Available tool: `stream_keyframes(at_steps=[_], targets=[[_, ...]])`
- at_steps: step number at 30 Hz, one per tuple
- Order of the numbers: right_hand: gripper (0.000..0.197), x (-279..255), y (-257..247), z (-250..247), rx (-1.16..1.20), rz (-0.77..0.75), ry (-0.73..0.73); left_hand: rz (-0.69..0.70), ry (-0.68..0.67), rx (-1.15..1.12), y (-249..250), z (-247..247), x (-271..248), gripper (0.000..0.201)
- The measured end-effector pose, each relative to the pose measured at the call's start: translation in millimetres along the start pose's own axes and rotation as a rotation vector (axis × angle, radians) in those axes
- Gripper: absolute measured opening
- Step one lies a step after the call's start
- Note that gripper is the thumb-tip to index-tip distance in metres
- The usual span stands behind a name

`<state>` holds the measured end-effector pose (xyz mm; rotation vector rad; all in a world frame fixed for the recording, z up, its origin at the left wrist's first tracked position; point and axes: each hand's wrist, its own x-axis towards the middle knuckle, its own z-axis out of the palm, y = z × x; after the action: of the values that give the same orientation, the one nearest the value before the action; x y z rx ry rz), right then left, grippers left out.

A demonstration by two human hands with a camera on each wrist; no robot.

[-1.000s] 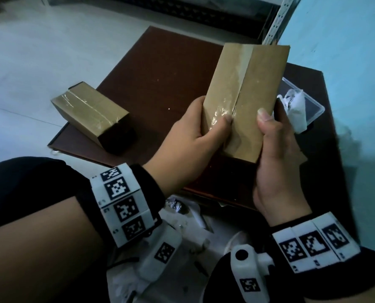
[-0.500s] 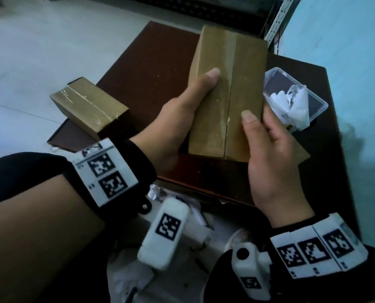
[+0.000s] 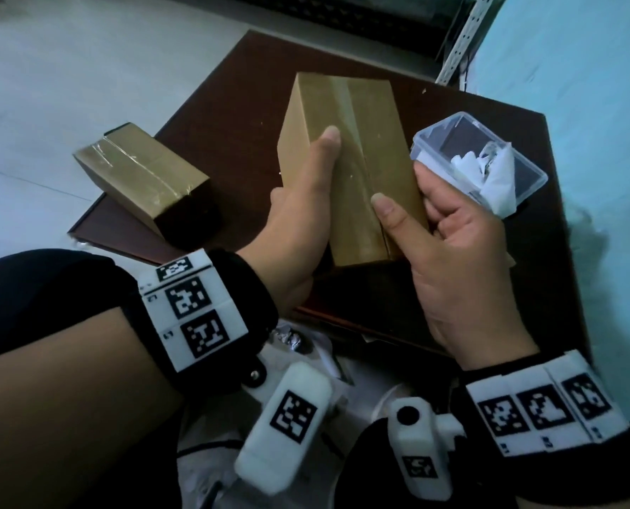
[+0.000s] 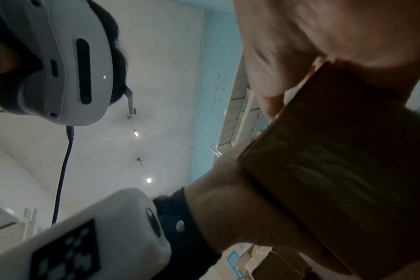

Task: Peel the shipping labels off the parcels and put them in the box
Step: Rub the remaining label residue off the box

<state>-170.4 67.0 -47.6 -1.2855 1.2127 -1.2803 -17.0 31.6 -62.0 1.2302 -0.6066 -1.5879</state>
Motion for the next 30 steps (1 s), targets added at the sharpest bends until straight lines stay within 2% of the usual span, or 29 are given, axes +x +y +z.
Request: stream_keyframes(at_steps=[2,4,7,10,14,17,19,23,25,26,27,29,30], targets=[[0.070,-1.3,1.8,-1.4,-0.014,0.011,-0.015,-0.025,-0.001,-0.018,-0.1,-1.1,-0.1,0.129],[0.068,-2.3,4.5,0.1,-0.039,0.000,0.043,-0.027,0.019,0.026,-2.9,2.2,-0.5,0.133],[0.050,-2.2,3.4,4.5,-0.064,-0.029,0.197,-0.008,0.107,0.136,-5.6,11.7,-1.6,0.146],[0.032,-0.6,3.1,2.9,-0.042,-0.005,0.248,-0.011,0.164,0.154,-9.5,22.1,-8.0,0.151],[0.054,2.5,0.3,0.1,-0.013,0.020,0.175,-0.056,0.169,0.105,-7.6,22.6,-0.1,0.151],[0.062,3.4,-2.1,-2.3,0.002,0.019,0.106,-0.011,0.153,0.149,-2.5,22.2,4.7,0.146],[0.053,2.9,-0.8,-1.5,-0.025,-0.014,0.120,0.045,0.186,0.220,-2.9,24.8,0.8,0.143],[0.026,7.7,-2.2,2.2,-0.020,-0.036,0.227,0.025,0.204,0.193,1.6,34.8,-15.4,0.161],[0.012,12.7,-2.7,1.2,0.005,-0.016,0.227,0.027,0.207,0.248,4.1,40.0,-20.4,0.155],[0.015,15.3,-1.4,-0.2,0.001,-0.010,0.213,0.027,0.219,0.262,4.1,40.6,-20.1,0.153],[0.028,17.7,0.1,-1.8,-0.012,-0.009,0.191,0.028,0.234,0.258,5.0,40.2,-18.2,0.153],[0.067,20.3,0.6,-3.9,-0.043,-0.004,0.139,0.030,0.230,0.246,8.6,34.9,-9.9,0.155],[0.079,20.3,0.2,-4.2,-0.046,-0.001,0.110,0.038,0.207,0.255,9.1,31.3,-4.3,0.155]])
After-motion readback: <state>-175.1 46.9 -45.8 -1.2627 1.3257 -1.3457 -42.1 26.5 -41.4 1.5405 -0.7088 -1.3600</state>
